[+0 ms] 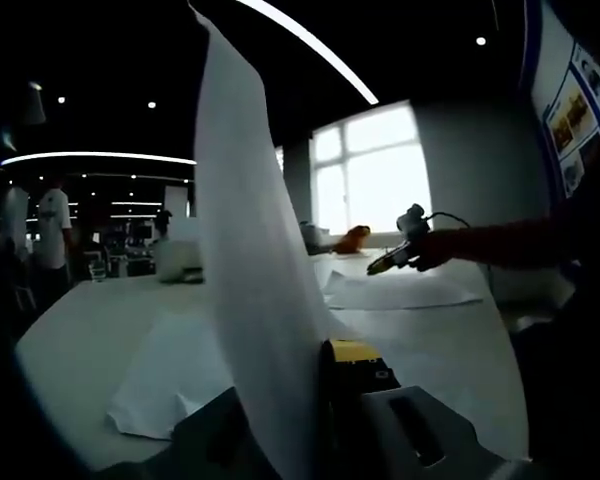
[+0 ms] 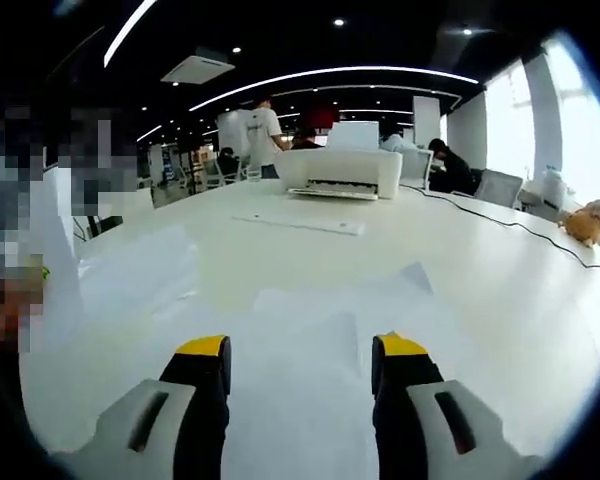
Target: Organize the stack of printing papers by aligning and flattening the scattered papers on the table
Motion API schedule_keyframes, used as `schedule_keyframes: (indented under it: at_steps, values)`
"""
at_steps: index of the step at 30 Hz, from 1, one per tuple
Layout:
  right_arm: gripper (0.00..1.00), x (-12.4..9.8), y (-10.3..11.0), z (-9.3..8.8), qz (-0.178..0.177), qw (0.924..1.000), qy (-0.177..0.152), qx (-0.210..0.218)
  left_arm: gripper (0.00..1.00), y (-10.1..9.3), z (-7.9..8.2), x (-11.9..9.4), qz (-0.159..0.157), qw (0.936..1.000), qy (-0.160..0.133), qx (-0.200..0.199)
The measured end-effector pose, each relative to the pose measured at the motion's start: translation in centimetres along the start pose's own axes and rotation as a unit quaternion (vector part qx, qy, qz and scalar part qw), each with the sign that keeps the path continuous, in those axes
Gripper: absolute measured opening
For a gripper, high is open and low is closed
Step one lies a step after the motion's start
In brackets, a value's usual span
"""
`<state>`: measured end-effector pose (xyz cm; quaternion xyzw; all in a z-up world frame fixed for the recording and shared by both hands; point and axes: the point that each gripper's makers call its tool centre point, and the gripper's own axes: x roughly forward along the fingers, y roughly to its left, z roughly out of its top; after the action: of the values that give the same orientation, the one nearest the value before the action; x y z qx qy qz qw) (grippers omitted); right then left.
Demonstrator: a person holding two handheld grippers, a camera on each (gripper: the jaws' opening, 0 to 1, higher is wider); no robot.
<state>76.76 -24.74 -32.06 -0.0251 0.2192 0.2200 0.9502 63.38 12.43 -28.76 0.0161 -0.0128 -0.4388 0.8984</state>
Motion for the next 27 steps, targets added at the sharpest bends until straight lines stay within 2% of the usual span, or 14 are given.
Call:
schedule_keyframes:
  at_steps: [10,18,27]
  values:
    - [0.53,0.7,-1.5,-1.0,-0.016,0.9998,0.003,0.011,0.06,0.1,-0.1,0.0,-0.001,1.0,0.0,0.0]
    - [0.52,1.5,-1.7,-0.2,-0.012,0.9998,-0.011,0.01,0.06,0.1,-0.2,0.1,0.0,1.0,0.004,0.002]
    - [0.48,2.9,-2.4,-0.7,-0.009,0.9997,-0.009,0.021,0.06,0.1,-0.3,0.2,0.002,1.0,0.006,0.002]
